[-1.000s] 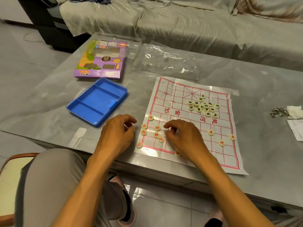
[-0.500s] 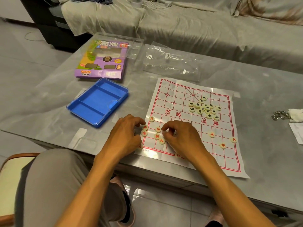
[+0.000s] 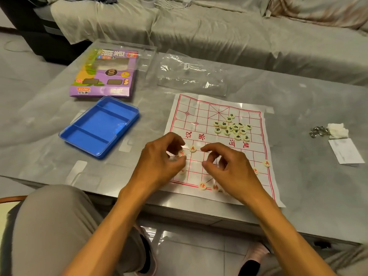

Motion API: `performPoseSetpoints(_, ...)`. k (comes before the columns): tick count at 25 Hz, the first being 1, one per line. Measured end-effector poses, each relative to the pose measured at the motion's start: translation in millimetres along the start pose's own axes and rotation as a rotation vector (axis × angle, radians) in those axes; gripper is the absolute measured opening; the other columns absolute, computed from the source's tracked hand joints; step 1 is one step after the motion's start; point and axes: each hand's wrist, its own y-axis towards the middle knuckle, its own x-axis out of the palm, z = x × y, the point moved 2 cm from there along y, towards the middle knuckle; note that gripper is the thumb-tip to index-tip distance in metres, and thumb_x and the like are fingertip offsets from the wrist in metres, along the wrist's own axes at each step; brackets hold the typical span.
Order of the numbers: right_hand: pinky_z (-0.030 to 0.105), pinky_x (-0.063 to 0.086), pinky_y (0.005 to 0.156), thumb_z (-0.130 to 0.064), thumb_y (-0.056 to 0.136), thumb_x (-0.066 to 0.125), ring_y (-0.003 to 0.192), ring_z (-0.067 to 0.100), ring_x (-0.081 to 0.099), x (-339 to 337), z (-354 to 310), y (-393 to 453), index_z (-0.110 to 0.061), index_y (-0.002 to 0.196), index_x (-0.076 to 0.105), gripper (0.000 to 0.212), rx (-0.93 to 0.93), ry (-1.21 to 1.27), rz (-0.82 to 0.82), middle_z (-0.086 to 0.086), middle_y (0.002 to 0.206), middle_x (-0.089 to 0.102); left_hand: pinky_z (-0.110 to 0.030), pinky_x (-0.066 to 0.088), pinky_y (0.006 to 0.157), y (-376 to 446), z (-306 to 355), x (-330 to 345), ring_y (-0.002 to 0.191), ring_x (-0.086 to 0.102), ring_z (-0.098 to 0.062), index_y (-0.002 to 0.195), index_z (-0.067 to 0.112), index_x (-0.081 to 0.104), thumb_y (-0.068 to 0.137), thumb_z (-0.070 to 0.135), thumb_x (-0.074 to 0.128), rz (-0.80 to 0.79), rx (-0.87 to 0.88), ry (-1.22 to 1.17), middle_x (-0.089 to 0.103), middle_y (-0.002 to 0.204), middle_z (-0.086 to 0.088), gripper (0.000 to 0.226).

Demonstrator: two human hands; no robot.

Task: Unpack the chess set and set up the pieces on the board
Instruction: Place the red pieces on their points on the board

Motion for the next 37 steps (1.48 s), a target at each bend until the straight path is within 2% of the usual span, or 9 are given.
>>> performPoseSetpoints(4,0.023,0.055,0.068,-0.014,0.086,0.069,0.078,0.015,0.065,-21.2,11.5,-28.7,-0.025,0.109,0.068,0.025,0.003,0.324,-0.101,-0.01,0.096,0.069,-0.021,0.056,0.076,-11.8,41.1,26.8,0.092,0.064,-0.008,0.105,0.024,0.058,0.078,0.016,0.075,-0.19,0.185,-0.259,0.065,0.097,0.013,0.033)
performPoseSetpoints(6,0.033,0.058,0.068,-0.006,0.086,0.068,0.074,0.022,0.067,-27.1,19.6,-46.1,-0.015,0.1,0.07,0.017,0.144,0.58,-0.053,0.005,0.088,0.071,-0.021,0.055,0.078,-19.4,50.7,40.8,0.093,0.064,-0.009,0.104,0.022,0.061,0.079,0.013,0.074,-0.235,0.238,-0.308,0.066,0.097,0.014,0.029)
performPoseSetpoints(8,0.036,0.058,0.068,-0.006,0.085,0.068,0.071,0.022,0.067,-31.9,32.0,-62.1,-0.013,0.094,0.068,0.011,0.25,0.652,0.043,0.009,0.082,0.07,-0.018,0.052,0.081,-26.9,57.9,55.5,0.096,0.063,-0.008,0.105,0.024,0.062,0.081,0.016,0.073,-0.298,0.265,-0.305,0.065,0.098,0.017,0.027)
performPoseSetpoints(12,0.029,0.059,0.072,-0.02,0.086,0.07,0.079,0.015,0.068,-57.9,77.8,-86.3,-0.027,0.099,0.061,0.018,0.423,0.35,0.201,-0.001,0.082,0.07,-0.008,0.045,0.08,-35.7,57.6,69.1,0.099,0.056,0.002,0.105,0.036,0.061,0.082,0.025,0.07,-0.295,0.285,-0.143,0.061,0.102,0.024,0.026)
performPoseSetpoints(14,0.024,0.058,0.076,-0.027,0.087,0.068,0.082,0.01,0.066,-69.3,95.4,-93.4,-0.029,0.103,0.063,0.017,0.454,0.147,0.188,-0.008,0.085,0.068,-0.01,0.047,0.076,-33.0,49.4,66.8,0.095,0.058,-0.002,0.101,0.034,0.064,0.081,0.03,0.065,-0.239,0.284,-0.102,0.063,0.1,0.02,0.02)
performPoseSetpoints(18,0.008,0.044,0.067,-0.032,0.088,0.067,0.075,0.002,0.056,-72.8,102.4,-97.6,-0.027,0.107,0.063,0.02,0.422,-0.121,0.144,-0.02,0.082,0.057,-0.012,0.05,0.071,-28.3,39.9,60.0,0.093,0.059,-0.001,0.099,0.028,0.067,0.079,0.034,0.062,-0.158,0.25,-0.073,0.064,0.099,0.02,0.021)
performPoseSetpoints(24,0.012,0.042,0.064,-0.038,0.083,0.071,0.073,0.007,0.058,-80.2,108.5,-106.9,-0.031,0.107,0.06,0.027,0.438,-0.169,0.142,-0.015,0.081,0.06,-0.011,0.045,0.068,-28.2,41.7,52.0,0.089,0.058,0.001,0.099,0.027,0.067,0.081,0.034,0.06,-0.111,0.278,-0.029,0.063,0.096,0.018,0.02)
performPoseSetpoints(30,0.007,0.042,0.067,-0.032,0.086,0.069,0.077,0.003,0.055,-74.3,109.4,-105.4,-0.026,0.11,0.064,0.025,0.395,-0.161,0.137,-0.019,0.086,0.057,-0.006,0.044,0.063,-20.4,28.0,29.1,0.088,0.059,0.004,0.1,0.026,0.067,0.087,0.015,0.065,0.044,0.142,-0.074,0.063,0.094,0.019,0.017)
performPoseSetpoints(37,0.007,0.041,0.062,-0.033,0.084,0.07,0.077,0.003,0.057,-78.2,94.8,-105.6,-0.028,0.105,0.062,0.023,0.362,-0.125,0.243,-0.013,0.082,0.061,-0.007,0.043,0.059,-16.6,21.0,8.6,0.086,0.059,0.004,0.104,0.028,0.063,0.091,0.022,0.06,0.089,0.031,-0.063,0.062,0.095,0.018,0.015)
